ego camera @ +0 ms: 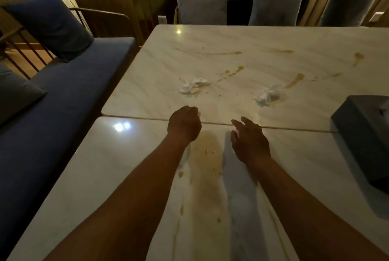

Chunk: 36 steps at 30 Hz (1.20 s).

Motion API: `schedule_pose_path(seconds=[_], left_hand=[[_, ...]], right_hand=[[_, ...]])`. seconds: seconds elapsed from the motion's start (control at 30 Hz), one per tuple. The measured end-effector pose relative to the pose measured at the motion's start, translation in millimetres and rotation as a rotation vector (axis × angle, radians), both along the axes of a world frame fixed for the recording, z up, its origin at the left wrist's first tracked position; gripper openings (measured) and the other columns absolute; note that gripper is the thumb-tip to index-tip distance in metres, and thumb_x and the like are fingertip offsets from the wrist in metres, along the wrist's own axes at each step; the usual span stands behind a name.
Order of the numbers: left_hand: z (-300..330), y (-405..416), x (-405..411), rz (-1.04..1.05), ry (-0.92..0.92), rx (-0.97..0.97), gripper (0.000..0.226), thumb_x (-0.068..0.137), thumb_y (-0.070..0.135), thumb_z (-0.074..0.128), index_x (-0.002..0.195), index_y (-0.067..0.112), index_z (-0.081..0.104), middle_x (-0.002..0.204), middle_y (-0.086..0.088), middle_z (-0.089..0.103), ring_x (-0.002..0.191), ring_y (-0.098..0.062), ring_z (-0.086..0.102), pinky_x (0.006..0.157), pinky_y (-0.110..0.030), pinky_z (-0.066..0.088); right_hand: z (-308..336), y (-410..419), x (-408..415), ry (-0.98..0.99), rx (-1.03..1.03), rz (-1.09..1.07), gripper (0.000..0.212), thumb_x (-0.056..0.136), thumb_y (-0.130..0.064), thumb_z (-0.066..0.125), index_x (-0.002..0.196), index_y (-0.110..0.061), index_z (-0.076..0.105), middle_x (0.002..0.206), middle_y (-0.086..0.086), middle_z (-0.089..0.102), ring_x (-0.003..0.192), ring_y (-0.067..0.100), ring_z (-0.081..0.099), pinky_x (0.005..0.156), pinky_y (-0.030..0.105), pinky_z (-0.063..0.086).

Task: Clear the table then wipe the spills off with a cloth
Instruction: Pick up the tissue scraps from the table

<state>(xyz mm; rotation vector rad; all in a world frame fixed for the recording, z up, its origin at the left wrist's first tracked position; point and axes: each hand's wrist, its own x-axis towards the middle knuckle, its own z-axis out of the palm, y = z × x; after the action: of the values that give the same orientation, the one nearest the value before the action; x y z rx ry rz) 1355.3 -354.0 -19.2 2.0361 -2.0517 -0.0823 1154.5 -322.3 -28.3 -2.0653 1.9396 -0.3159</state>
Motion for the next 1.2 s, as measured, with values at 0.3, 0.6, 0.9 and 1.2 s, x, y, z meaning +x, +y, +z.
schedule_pose_path(seconds=[0.3,0.6,0.9,1.2], left_hand=[[2,-126,5,0.121,-0.284,0.049,0.062,0.106,0.041,0.037,0.160,0.018,0.015,0.144,-0.018,0.040,0.127,-0.034,0.043,0.102,-0.044,0.037],[-21,-137,12,0.131,-0.344,0.024,0.033,0.101,0.014,0.044,0.133,0.011,0.052,0.132,-0.017,0.049,0.120,-0.033,0.049,0.090,-0.036,0.043],[-29,-93,-57,0.022,-0.106,-0.126,0.029,0.103,0.030,0.052,0.115,0.007,0.065,0.120,-0.015,0.054,0.105,-0.031,0.058,0.080,-0.038,0.050],[-46,-79,-81,-0.075,-0.113,-0.213,0.006,0.097,0.005,0.055,0.098,0.009,0.060,0.087,-0.011,0.060,0.071,-0.026,0.056,0.058,-0.033,0.037]], right_hand=[[-29,-24,7,0.217,-0.203,0.040,0.037,0.093,-0.023,0.044,0.128,-0.022,0.057,0.130,0.004,0.055,0.113,0.032,0.054,0.089,0.041,0.050],[-40,-32,6,0.275,-0.276,0.023,0.041,0.089,-0.023,0.042,0.124,-0.019,0.063,0.124,0.005,0.062,0.104,0.036,0.059,0.080,0.042,0.053],[-13,-60,-8,0.230,-0.274,0.038,0.025,0.092,-0.030,0.048,0.108,-0.021,0.066,0.109,0.003,0.065,0.097,0.027,0.065,0.078,0.032,0.046],[-3,-144,-77,0.170,-0.166,-0.225,0.064,0.095,-0.041,0.055,0.151,-0.027,0.028,0.159,0.011,0.017,0.137,0.035,0.032,0.097,0.042,0.044]])
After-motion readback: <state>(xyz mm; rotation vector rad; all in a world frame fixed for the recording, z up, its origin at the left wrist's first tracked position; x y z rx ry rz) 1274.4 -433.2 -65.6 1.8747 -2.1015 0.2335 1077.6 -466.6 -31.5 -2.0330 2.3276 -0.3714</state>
